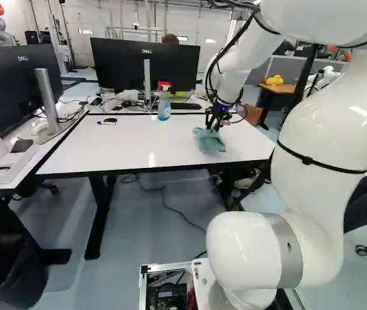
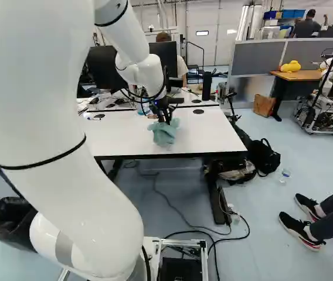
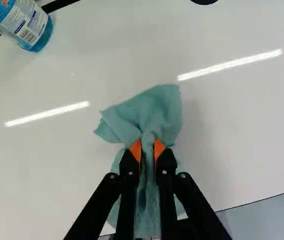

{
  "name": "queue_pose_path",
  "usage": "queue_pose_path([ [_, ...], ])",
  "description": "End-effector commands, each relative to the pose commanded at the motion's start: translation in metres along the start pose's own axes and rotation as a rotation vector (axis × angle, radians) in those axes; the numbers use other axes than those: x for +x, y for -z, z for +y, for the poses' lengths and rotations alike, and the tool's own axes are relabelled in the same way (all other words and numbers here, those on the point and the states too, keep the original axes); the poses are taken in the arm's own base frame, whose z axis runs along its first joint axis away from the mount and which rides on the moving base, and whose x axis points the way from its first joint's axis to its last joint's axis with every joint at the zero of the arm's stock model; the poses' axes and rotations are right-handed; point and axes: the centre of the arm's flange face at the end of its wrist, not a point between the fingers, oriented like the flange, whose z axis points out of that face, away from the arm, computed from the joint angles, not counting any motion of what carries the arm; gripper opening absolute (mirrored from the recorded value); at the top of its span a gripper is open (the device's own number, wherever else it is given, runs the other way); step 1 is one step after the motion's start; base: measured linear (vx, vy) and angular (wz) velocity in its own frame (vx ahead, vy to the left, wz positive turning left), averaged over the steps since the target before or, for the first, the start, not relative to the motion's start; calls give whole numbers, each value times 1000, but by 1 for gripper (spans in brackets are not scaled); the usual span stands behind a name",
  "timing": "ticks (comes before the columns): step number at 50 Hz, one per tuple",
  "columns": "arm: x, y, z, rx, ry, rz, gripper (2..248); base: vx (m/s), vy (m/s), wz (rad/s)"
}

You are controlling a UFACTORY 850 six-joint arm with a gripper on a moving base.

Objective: Clean the table with the green towel

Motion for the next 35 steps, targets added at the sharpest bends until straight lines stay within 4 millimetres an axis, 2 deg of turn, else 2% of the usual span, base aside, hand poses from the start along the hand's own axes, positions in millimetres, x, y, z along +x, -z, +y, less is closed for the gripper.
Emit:
queue_pose_path([
  [15,-28,12,-6,8,17,-6,50,0,0,0],
  [35,-28,13,-7,8,18,-5,50,0,0,0],
])
